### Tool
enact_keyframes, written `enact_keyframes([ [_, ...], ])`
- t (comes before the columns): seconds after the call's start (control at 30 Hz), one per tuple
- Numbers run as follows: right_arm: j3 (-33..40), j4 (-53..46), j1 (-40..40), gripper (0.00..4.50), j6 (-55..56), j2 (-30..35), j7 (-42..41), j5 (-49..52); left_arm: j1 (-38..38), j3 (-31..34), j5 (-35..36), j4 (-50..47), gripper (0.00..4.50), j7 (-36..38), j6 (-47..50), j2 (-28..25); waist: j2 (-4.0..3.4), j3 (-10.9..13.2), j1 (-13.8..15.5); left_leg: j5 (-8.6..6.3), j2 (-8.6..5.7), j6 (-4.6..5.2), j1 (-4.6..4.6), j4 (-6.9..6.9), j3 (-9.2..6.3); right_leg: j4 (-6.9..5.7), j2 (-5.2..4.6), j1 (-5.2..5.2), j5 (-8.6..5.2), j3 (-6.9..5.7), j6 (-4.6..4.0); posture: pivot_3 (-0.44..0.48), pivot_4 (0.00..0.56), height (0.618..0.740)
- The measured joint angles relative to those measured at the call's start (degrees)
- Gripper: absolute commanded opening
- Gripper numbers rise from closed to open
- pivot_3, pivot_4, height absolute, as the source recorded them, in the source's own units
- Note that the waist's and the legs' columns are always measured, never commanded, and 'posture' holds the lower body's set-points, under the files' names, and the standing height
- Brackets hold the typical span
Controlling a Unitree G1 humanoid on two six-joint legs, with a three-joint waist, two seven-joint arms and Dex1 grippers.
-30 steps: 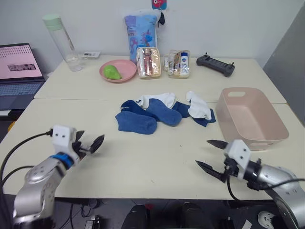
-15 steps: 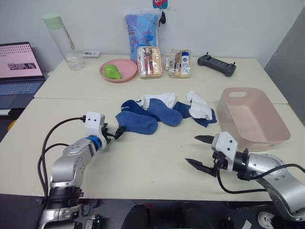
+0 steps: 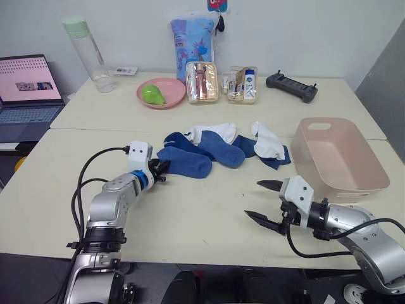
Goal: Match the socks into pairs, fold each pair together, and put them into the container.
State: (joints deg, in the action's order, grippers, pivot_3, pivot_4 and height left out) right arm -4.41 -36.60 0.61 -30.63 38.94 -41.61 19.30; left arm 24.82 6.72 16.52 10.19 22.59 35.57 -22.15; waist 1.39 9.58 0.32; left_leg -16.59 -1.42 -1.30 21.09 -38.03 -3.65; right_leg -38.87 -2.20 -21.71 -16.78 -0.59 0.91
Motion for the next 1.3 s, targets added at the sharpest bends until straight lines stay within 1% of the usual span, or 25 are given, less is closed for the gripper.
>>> enact_keyframes([
  [0.07, 0.4, -0.6, 0.4, 4.5, -0.6, -0.9, 0.7, 0.5, 0.0, 0.3, 0.2, -0.1, 0.23, 0.3, 0.2, 0.5, 0.0, 0.0, 0.0, 0.0, 0.0, -0.01, -0.01, 0.0, -0.01, -0.02, 0.0, 0.0, 0.0, 0.0, 0.0, 0.0, 0.15, 0.733],
  [0.1, 0.6, -0.8, 0.7, 4.5, -1.0, -1.1, 0.8, 0.9, 0.0, 0.5, 0.4, -0.1, 0.04, 0.3, 0.3, 0.9, 0.0, 0.0, 0.0, 0.01, 0.0, -0.01, -0.01, 0.0, -0.01, -0.02, 0.0, 0.0, 0.0, 0.0, 0.0, 0.0, 0.15, 0.733],
  [0.2, 0.8, -0.9, 1.7, 4.5, -1.7, -1.2, 1.0, 1.9, -0.4, 2.3, 1.7, -0.6, 0.04, 0.0, 1.6, 1.0, 0.0, 0.0, -0.2, 0.01, 0.0, -0.01, -0.01, 0.0, -0.01, -0.02, 0.0, -0.01, 0.0, 0.0, 0.0, 0.0, 0.15, 0.733],
  [0.33, 0.9, -0.8, 2.5, 4.5, -1.9, -1.1, 0.6, 2.3, -4.2, 6.8, 5.4, -4.8, 0.04, 0.4, 4.2, 0.5, 0.02, 0.0, -0.6, 0.01, 0.06, -0.02, 0.0, 0.04, 0.01, -0.01, 0.02, -0.06, 0.0, 0.01, 0.0, 0.0, 0.15, 0.733],
  [0.5, 0.8, -0.5, 3.0, 4.5, -2.0, -1.0, 0.4, 2.3, -9.9, 11.8, 8.8, -12.0, 0.04, 1.9, 6.6, -4.0, 0.03, 0.0, -0.5, 0.01, 0.08, -0.02, 0.0, 0.05, 0.0, -0.01, 0.02, -0.08, 0.0, 0.0, 0.0, 0.0, 0.15, 0.733],
  [0.6, 0.8, -0.1, 2.8, 4.5, -1.8, -0.7, -0.3, 2.2, -14.3, 18.0, 12.0, -16.5, 0.04, 4.5, 7.6, -9.5, 0.13, 0.1, -0.6, 0.0, 0.1, -0.03, 0.0, 0.06, 0.0, -0.01, 0.02, -0.1, 0.0, 0.01, -0.01, 0.0, 0.15, 0.733],
  [0.67, 0.7, 0.0, 2.7, 4.5, -1.7, -0.6, -1.0, 2.3, -16.6, 21.2, 12.9, -18.6, 0.04, 7.4, 8.1, -15.8, 0.25, 0.2, -0.5, 0.0, 0.1, -0.03, 0.01, 0.07, -0.05, -0.02, 0.02, -0.1, -0.01, -0.01, -0.02, 0.0, 0.15, 0.733],
  [0.8, -0.2, 0.7, 2.9, 4.5, -1.4, -0.7, -2.1, 2.3, -17.7, 21.2, 11.2, -20.3, 0.04, 14.9, 7.9, -31.3, 0.28, 0.3, 0.0, 0.0, 0.03, -0.03, 0.03, 0.05, -0.11, 0.08, -0.01, -0.08, -0.02, -0.03, -0.04, 0.0, 0.15, 0.733],
  [0.83, -0.5, 1.0, 3.0, 4.5, -1.3, -0.7, -2.2, 2.3, -17.0, 20.7, 11.0, -21.2, 0.04, 16.1, 8.0, -33.6, 0.17, 0.4, 0.1, 0.0, 0.01, -0.02, 0.03, 0.06, -0.1, 0.21, -0.03, -0.07, -0.01, -0.02, -0.04, 0.0, 0.15, 0.733],
  [0.87, -0.9, 1.1, 3.3, 4.5, -1.2, -0.8, -2.3, 2.2, -16.4, 20.2, 11.0, -22.1, 0.04, 17.0, 8.0, -34.6, 0.05, 0.5, 0.1, -0.01, -0.01, -0.01, 0.03, 0.06, -0.06, 0.27, -0.07, -0.04, -0.01, 0.01, -0.04, 0.0, 0.15, 0.733],
  [0.9, -1.1, 1.1, 3.4, 4.5, -1.1, -0.8, -2.4, 2.2, -15.7, 19.2, 11.1, -23.1, 0.04, 17.5, 8.3, -34.9, -0.03, 0.5, 0.1, -0.01, -0.02, 0.0, 0.05, 0.07, -0.03, 0.28, -0.08, -0.01, -0.01, 0.05, -0.03, 0.0, 0.15, 0.733],
  [0.97, -1.2, 1.7, 3.5, 4.5, -1.1, -0.8, -2.5, 2.2, -14.4, 15.2, 11.4, -25.4, 0.04, 17.4, 9.8, -34.4, -0.01, 0.5, 0.1, -0.01, -0.01, 0.0, 0.14, 0.09, -0.06, 0.26, -0.07, -0.08, 0.0, 0.0, -0.03, 0.0, 0.15, 0.733],
  [1.03, -1.2, 2.0, 3.7, 4.5, -1.1, -0.7, -2.6, 2.2, -13.6, 10.6, 11.6, -28.3, 0.04, 16.6, 11.3, -31.8, -0.02, 0.5, 0.1, -0.01, 0.0, -0.01, 0.33, 0.08, -0.06, 0.15, -0.07, -0.29, 0.0, 0.0, -0.02, 0.0, 0.15, 0.733],
  [1.07, -1.2, 2.0, 3.8, 4.5, -1.1, -0.6, -2.5, 2.2, -13.4, 8.0, 11.6, -29.6, 0.04, 16.1, 11.6, -29.7, -0.02, 0.5, 0.0, 0.0, 0.0, -0.01, 0.47, 0.07, -0.05, 0.11, -0.07, -0.43, 0.01, 0.0, -0.03, 0.0, 0.15, 0.733],
  [1.17, -1.0, 1.9, 3.5, 4.5, -1.2, -0.1, -2.2, 2.2, -13.4, -2.2, 9.7, -31.0, 0.04, 13.3, 11.4, -21.5, 0.01, 0.5, -0.1, 0.0, 0.01, -0.02, 0.66, 0.0, -0.07, 0.02, -0.04, -0.6, 0.01, -0.03, -0.02, 0.0, 0.15, 0.733],
  [1.23, -0.4, 1.7, 2.8, 4.5, -1.4, 0.5, -2.0, 2.2, -13.4, -7.6, 8.4, -31.1, 0.04, 12.8, 11.1, -18.7, 0.11, 0.6, -0.1, 0.01, 0.02, -0.02, 0.69, -0.01, -0.1, 0.01, -0.02, -0.61, 0.01, -0.06, -0.02, 0.0, 0.15, 0.733],
  [1.27, 0.1, 1.6, 2.6, 4.5, -1.6, 0.7, -1.9, 2.3, -13.2, -9.1, 7.9, -31.1, 0.04, 12.8, 10.8, -18.0, 0.11, 0.6, -0.1, 0.01, 0.02, -0.02, 0.68, -0.01, -0.11, 0.01, -0.01, -0.61, 0.01, -0.06, -0.02, 0.0, 0.15, 0.733],
  [1.3, 1.1, 1.2, 1.9, 4.5, -1.9, 1.1, -1.7, 2.3, -12.1, -10.4, 7.4, -30.7, 0.04, 12.4, 10.6, -16.2, 0.09, 0.6, -0.1, 0.01, 0.01, -0.02, 0.67, -0.04, -0.09, -0.01, -0.02, -0.6, 0.01, -0.05, -0.02, 0.0, 0.15, 0.733],
])
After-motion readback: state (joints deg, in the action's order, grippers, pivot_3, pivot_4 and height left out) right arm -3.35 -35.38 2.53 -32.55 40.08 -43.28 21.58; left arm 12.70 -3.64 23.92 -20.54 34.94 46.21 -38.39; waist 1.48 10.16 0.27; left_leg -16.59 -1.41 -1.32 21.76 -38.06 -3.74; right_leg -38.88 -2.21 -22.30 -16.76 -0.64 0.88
